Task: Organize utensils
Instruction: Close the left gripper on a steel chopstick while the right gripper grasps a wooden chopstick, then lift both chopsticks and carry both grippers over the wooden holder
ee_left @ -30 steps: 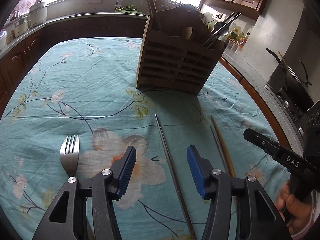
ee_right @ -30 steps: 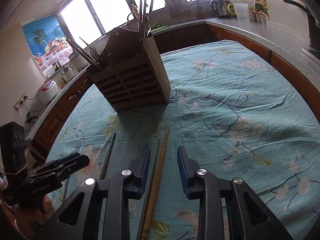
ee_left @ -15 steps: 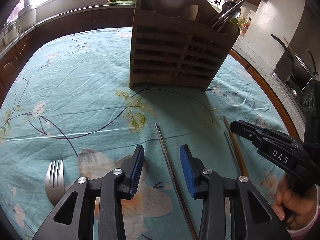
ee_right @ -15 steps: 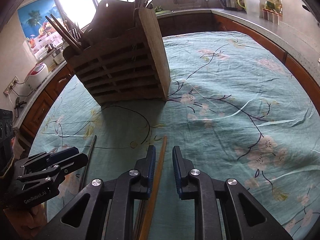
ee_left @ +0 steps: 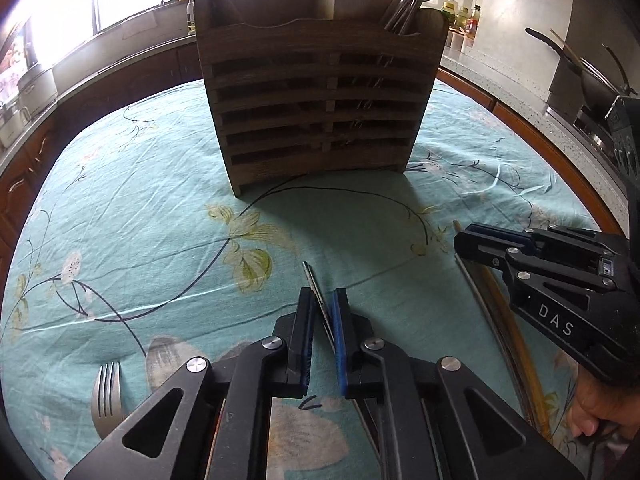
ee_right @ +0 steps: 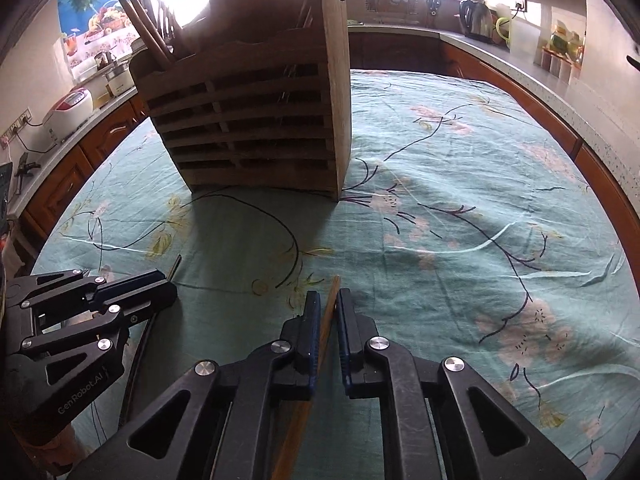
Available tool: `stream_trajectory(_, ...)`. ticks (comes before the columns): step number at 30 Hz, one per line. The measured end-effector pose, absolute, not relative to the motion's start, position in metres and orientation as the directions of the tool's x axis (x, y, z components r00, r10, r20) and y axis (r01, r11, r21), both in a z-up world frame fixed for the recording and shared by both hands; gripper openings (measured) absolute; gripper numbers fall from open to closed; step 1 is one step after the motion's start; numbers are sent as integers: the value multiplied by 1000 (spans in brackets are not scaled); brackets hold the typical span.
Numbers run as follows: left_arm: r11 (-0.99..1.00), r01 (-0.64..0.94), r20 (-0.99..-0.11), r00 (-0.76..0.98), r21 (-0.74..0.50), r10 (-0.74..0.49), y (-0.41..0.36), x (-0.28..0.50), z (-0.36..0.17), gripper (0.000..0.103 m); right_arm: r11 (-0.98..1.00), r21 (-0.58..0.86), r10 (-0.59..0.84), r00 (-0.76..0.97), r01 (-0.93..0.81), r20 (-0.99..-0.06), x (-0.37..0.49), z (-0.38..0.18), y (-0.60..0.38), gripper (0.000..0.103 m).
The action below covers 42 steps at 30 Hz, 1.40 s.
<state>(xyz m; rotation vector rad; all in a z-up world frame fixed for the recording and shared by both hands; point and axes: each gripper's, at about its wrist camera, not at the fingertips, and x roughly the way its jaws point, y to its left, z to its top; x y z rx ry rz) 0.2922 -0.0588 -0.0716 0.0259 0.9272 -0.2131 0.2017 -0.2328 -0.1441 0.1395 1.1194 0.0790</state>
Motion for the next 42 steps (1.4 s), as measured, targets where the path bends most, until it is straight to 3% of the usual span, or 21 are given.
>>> stream_trajectory(9, 969, 184, -773, 587, -164, -242, -38, 276, -55, 2, 959, 278, 220, 472, 57, -854, 194, -128, -247, 5)
stream_trajectory(22, 920, 219, -571, 730, -324, -375, 9, 189, 30, 2, 932, 361, 246, 686, 26, -685, 146, -19, -261, 5)
stream_trajectory(31, 901, 251, -453, 797, -355, -401, 41, 122, 68, 2, 935, 356, 223, 783, -2, -581, 116, 42, -268, 5)
stream_trajectory(42, 902, 248, -407, 827, -354, -387, 49, 102, 77, 2, 931, 364, 224, 805, -11, -549, 110, 55, -270, 5)
